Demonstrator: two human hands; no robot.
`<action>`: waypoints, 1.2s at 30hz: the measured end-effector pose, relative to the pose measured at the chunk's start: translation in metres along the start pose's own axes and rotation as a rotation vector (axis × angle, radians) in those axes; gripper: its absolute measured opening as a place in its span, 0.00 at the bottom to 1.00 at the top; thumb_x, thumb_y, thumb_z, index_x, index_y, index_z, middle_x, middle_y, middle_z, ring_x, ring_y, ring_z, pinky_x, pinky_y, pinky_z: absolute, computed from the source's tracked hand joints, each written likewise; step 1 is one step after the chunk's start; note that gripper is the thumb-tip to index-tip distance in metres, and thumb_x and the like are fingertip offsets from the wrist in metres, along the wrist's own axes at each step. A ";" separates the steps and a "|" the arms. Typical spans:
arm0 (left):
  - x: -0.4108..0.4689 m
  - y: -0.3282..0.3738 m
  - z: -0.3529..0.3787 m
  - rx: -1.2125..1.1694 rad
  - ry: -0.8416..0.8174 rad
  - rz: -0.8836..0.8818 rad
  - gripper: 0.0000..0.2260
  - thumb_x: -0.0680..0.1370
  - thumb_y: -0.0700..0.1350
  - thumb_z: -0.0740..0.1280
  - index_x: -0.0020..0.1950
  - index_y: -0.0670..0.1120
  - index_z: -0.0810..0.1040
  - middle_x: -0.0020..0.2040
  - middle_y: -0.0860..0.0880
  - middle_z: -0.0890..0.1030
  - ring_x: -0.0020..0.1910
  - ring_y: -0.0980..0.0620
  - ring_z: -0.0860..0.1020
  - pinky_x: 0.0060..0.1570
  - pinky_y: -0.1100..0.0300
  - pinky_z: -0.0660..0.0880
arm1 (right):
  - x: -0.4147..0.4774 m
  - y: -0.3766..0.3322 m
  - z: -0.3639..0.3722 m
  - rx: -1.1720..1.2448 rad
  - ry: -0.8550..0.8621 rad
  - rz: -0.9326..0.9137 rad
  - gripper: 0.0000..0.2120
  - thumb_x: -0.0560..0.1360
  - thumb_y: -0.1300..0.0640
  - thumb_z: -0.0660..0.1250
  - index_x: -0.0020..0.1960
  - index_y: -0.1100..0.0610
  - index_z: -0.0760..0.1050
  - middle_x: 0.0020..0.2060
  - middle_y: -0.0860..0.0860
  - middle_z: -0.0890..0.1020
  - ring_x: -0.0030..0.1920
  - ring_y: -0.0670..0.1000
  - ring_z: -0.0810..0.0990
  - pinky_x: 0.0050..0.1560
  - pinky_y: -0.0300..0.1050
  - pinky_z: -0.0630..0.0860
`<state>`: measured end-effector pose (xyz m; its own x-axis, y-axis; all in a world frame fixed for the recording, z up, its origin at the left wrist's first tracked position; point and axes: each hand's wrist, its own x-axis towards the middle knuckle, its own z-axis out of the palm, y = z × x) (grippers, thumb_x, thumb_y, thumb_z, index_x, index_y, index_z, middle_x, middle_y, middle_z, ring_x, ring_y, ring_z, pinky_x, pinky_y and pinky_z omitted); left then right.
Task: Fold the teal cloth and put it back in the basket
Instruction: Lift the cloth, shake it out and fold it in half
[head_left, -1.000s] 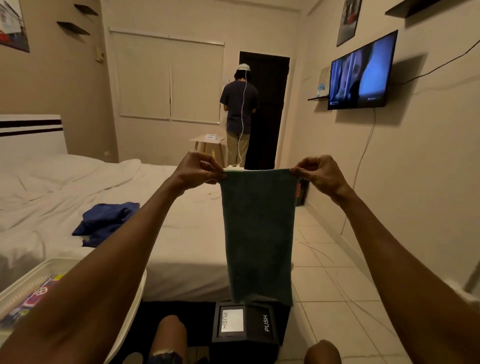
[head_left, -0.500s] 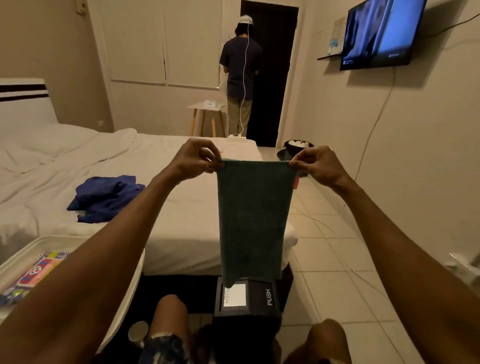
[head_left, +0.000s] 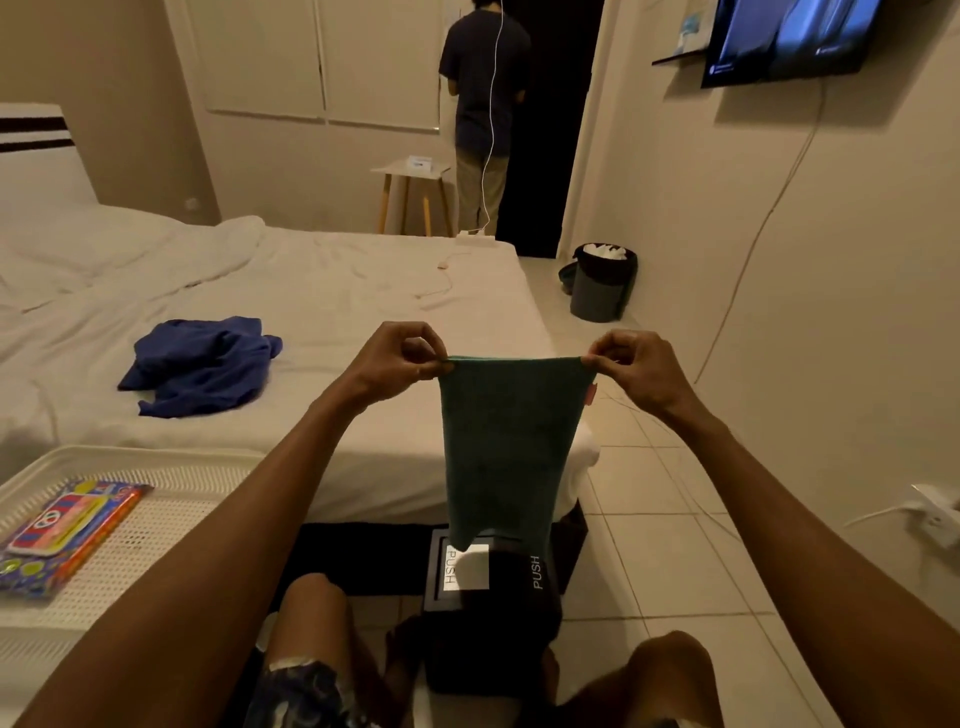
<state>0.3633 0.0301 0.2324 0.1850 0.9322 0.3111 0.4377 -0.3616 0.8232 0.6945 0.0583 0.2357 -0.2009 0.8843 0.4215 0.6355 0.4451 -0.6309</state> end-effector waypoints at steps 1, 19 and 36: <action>-0.005 -0.006 0.004 -0.005 -0.025 -0.017 0.06 0.74 0.39 0.74 0.48 0.40 0.80 0.43 0.43 0.85 0.44 0.50 0.84 0.46 0.60 0.81 | -0.007 0.004 0.003 0.010 -0.021 0.005 0.05 0.75 0.56 0.72 0.47 0.57 0.81 0.42 0.49 0.83 0.45 0.47 0.83 0.48 0.37 0.79; -0.132 -0.105 0.089 -0.267 -0.682 -0.446 0.08 0.73 0.37 0.75 0.41 0.48 0.80 0.40 0.43 0.81 0.43 0.45 0.80 0.50 0.51 0.78 | -0.175 0.080 0.058 0.173 -0.620 0.340 0.03 0.74 0.57 0.73 0.48 0.56 0.83 0.44 0.51 0.86 0.49 0.49 0.85 0.54 0.46 0.81; -0.107 -0.188 0.147 -0.307 -0.166 -0.611 0.05 0.79 0.37 0.67 0.47 0.46 0.79 0.46 0.39 0.81 0.47 0.47 0.80 0.49 0.50 0.81 | -0.131 0.131 0.137 0.162 -0.385 0.517 0.03 0.78 0.56 0.68 0.48 0.55 0.79 0.46 0.51 0.83 0.47 0.50 0.82 0.41 0.40 0.80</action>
<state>0.3905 -0.0037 -0.0256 0.1280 0.9433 -0.3062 0.2430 0.2695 0.9319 0.7020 0.0202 0.0082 -0.1710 0.9635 -0.2060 0.6077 -0.0615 -0.7918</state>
